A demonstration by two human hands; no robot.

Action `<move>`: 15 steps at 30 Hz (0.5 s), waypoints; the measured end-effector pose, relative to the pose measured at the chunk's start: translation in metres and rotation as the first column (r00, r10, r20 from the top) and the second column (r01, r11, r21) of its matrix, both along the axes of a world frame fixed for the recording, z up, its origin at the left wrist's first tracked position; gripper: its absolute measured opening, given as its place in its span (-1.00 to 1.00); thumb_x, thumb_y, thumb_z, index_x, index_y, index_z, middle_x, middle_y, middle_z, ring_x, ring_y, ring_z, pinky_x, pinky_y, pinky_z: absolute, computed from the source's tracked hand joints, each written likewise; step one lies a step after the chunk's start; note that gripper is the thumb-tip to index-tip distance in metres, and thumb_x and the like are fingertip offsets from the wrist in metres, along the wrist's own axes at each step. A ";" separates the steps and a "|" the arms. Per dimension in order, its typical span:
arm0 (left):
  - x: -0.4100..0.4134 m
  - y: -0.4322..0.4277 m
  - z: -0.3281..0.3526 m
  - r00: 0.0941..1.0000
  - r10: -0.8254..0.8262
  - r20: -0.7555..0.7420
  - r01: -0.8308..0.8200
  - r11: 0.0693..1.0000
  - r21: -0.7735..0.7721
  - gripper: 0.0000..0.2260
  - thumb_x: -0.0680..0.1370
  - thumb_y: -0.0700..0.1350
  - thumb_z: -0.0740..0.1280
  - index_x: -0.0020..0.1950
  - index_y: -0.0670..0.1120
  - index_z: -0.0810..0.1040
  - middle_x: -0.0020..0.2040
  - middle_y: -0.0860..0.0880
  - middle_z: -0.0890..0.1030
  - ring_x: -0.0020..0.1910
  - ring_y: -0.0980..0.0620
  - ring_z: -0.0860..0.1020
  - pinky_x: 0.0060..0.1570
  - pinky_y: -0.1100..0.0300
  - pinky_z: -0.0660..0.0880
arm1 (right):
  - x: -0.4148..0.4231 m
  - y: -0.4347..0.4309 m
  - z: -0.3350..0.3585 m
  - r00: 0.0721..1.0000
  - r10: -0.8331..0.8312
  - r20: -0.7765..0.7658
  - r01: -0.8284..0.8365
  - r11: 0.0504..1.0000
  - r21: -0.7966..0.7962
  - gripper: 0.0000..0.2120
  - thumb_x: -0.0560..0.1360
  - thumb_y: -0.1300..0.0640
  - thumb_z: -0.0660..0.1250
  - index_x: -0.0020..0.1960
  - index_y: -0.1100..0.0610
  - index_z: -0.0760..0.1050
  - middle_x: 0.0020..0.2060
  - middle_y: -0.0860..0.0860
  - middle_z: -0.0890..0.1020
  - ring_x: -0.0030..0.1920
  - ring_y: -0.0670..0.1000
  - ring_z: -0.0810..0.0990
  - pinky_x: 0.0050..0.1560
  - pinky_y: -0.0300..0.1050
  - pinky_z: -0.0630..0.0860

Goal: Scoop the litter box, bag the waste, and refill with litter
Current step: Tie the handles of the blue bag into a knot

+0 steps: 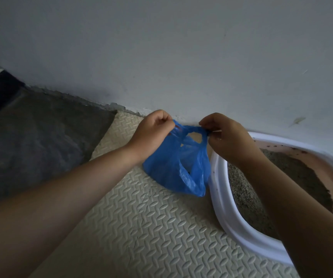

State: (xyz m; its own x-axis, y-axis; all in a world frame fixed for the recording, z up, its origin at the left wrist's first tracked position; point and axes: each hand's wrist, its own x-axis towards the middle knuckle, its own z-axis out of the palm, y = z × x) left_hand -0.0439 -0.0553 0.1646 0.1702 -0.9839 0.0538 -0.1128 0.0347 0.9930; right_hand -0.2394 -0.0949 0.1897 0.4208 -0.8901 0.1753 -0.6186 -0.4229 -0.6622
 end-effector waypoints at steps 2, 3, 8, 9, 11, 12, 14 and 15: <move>0.001 0.001 0.004 1.000 -0.025 -0.018 0.025 1.000 0.009 -0.94 0.44 -0.24 0.22 -0.19 -0.14 0.46 -0.36 -0.04 0.59 -0.27 0.04 0.54 -0.08 0.05 0.47 | -0.001 0.000 -0.001 0.998 0.000 -0.065 -0.005 0.997 -0.078 -0.67 0.39 0.42 0.26 0.06 0.13 0.56 -0.16 -0.14 0.57 -0.12 -0.15 0.55 -0.04 -0.41 0.47; 0.002 0.000 0.005 0.999 -0.035 0.013 0.035 0.999 -0.001 -0.95 0.45 -0.25 0.22 -0.17 -0.14 0.47 -0.38 -0.02 0.59 -0.29 0.04 0.54 -0.10 0.02 0.47 | -0.002 0.000 -0.003 0.996 -0.016 -0.093 0.006 0.994 -0.109 -0.70 0.40 0.41 0.29 0.06 0.14 0.56 -0.16 -0.12 0.58 -0.12 -0.12 0.56 -0.05 -0.34 0.49; 0.014 -0.001 0.003 0.957 -0.097 0.274 0.115 0.992 -0.049 -0.94 0.56 -0.20 0.28 -0.10 -0.08 0.50 -0.38 0.08 0.52 -0.41 0.13 0.49 -0.26 0.12 0.54 | -0.009 0.001 -0.004 0.979 -0.109 -0.173 0.082 0.984 -0.156 -0.78 0.43 0.31 0.35 0.04 0.12 0.59 -0.12 -0.01 0.67 -0.10 -0.01 0.60 -0.11 -0.18 0.47; 0.017 -0.002 0.001 0.937 -0.100 0.335 0.124 0.991 -0.052 -0.92 0.56 -0.18 0.29 -0.12 -0.03 0.50 -0.37 0.09 0.53 -0.40 0.15 0.49 -0.30 0.19 0.51 | -0.010 0.002 -0.003 0.975 -0.125 -0.185 0.095 0.982 -0.165 -0.80 0.44 0.28 0.36 0.04 0.11 0.60 -0.11 -0.01 0.68 -0.08 0.01 0.62 -0.09 -0.15 0.50; 0.027 -0.003 -0.005 0.905 -0.093 0.415 0.122 0.992 -0.044 -0.87 0.56 -0.14 0.30 -0.16 0.06 0.49 -0.37 0.12 0.55 -0.40 0.15 0.50 -0.30 0.16 0.49 | -0.012 0.002 -0.001 0.967 -0.165 -0.193 0.130 0.975 -0.182 -0.84 0.46 0.20 0.38 0.02 0.08 0.63 -0.12 -0.03 0.69 -0.07 0.01 0.62 -0.08 -0.12 0.52; 0.035 -0.004 -0.009 0.892 -0.092 0.443 0.118 0.992 -0.033 -0.85 0.55 -0.14 0.30 -0.18 0.08 0.49 -0.38 0.16 0.56 -0.40 0.15 0.49 -0.28 0.11 0.48 | -0.014 0.002 0.000 0.963 -0.179 -0.199 0.141 0.971 -0.193 -0.86 0.47 0.17 0.38 0.01 0.06 0.64 -0.13 -0.04 0.69 -0.08 0.01 0.62 -0.09 -0.12 0.51; 0.053 -0.005 -0.016 0.875 -0.103 0.474 0.118 0.993 -0.002 -0.84 0.55 -0.15 0.31 -0.19 0.08 0.49 -0.40 0.21 0.54 -0.42 0.21 0.45 -0.27 0.10 0.43 | -0.018 0.001 0.001 0.955 -0.190 -0.226 0.142 0.967 -0.212 -0.88 0.49 0.16 0.36 -0.01 0.06 0.65 -0.14 -0.03 0.69 -0.08 0.02 0.61 -0.11 -0.12 0.49; 0.061 -0.005 -0.018 0.874 -0.105 0.475 0.113 0.994 0.012 -0.83 0.55 -0.17 0.31 -0.19 0.07 0.49 -0.41 0.22 0.53 -0.44 0.25 0.42 -0.27 0.15 0.41 | -0.021 0.000 0.001 0.951 -0.195 -0.240 0.144 0.966 -0.217 -0.88 0.49 0.16 0.35 -0.02 0.07 0.66 -0.14 -0.02 0.69 -0.08 0.04 0.61 -0.11 -0.12 0.48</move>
